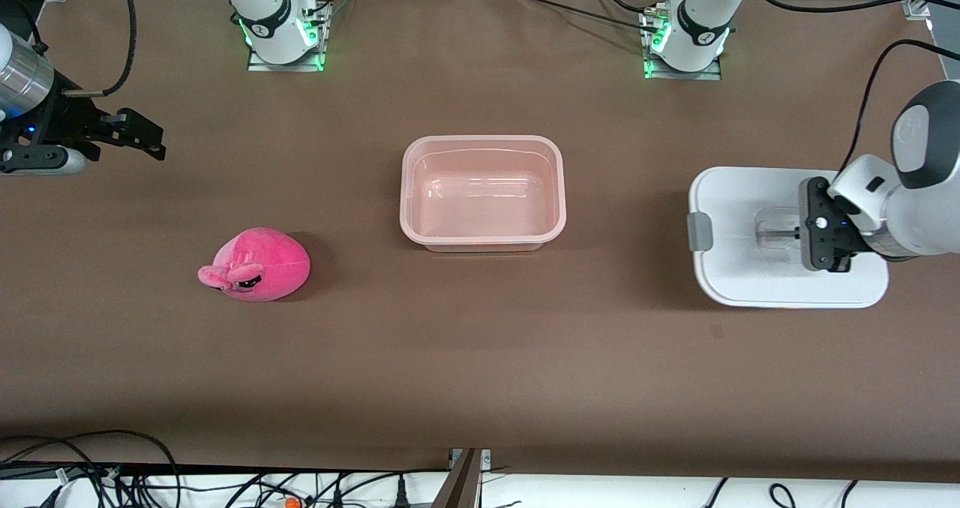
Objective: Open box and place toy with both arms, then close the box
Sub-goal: 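Lift the lid with the left gripper and set it beside the box, then reach the right gripper down to the pink plush toy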
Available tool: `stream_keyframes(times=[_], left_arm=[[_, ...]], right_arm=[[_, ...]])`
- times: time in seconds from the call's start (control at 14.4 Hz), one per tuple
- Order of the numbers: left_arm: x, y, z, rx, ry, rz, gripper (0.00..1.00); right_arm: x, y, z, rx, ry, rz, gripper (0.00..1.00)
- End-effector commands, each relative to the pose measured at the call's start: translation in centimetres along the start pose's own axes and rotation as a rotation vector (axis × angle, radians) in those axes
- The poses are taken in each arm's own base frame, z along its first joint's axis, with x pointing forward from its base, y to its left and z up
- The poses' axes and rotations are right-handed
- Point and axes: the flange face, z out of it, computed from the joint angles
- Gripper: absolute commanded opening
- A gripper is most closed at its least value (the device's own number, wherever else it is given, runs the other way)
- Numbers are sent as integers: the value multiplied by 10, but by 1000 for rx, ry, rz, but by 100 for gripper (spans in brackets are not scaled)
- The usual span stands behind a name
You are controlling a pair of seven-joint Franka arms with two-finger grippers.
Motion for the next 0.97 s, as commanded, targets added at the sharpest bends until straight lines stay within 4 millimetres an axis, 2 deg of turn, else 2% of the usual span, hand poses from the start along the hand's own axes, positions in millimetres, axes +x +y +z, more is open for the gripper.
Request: stream_keyframes(times=[0.0, 0.28, 0.42, 0.55, 0.69, 0.83, 0.9], left_arm=[[-6, 12, -20, 15, -88, 49, 0], [-14, 15, -28, 35, -137, 39, 0], [-26, 14, -26, 36, -136, 18, 0], [-29, 16, -28, 36, -134, 17, 0], [-29, 21, -47, 72, -133, 7, 0], [-25, 19, -46, 70, -133, 10, 0], [-24, 19, -45, 70, -130, 6, 0]], right_arm=[[4, 0, -4, -16, 10, 0, 100], [3, -2, -4, -10, 8, 8, 100], [5, -3, -4, -5, 13, 5, 100], [24, -6, 37, -20, -54, -9, 100], [34, -7, 62, -25, -92, -11, 100], [49, -11, 101, -25, -153, -13, 100], [56, -15, 110, -22, -135, -18, 100]])
